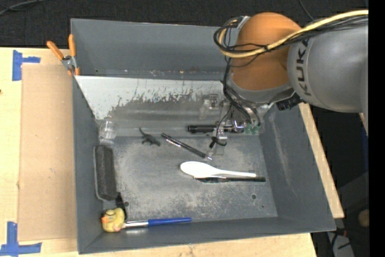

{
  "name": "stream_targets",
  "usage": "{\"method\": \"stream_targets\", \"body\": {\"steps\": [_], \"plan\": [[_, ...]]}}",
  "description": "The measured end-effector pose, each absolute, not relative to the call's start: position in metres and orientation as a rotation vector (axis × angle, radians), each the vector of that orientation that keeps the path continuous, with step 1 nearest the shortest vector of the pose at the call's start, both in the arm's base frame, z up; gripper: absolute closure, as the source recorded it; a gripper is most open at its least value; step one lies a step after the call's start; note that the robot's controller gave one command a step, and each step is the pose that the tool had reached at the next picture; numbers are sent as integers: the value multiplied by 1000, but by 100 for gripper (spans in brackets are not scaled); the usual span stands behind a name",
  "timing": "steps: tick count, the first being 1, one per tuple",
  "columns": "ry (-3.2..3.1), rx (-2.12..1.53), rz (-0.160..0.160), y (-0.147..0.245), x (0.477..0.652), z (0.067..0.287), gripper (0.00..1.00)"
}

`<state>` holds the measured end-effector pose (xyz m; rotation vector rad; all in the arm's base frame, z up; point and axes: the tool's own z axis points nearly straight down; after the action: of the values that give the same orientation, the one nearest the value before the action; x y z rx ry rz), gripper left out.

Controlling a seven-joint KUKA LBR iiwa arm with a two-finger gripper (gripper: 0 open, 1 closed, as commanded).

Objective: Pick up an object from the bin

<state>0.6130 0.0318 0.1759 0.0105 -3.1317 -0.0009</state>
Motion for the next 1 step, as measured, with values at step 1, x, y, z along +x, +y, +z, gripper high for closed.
{"method": "stream_targets", "body": {"steps": [1], "plan": [[-3140, 9, -1, 32, 615, 180, 0]]}}
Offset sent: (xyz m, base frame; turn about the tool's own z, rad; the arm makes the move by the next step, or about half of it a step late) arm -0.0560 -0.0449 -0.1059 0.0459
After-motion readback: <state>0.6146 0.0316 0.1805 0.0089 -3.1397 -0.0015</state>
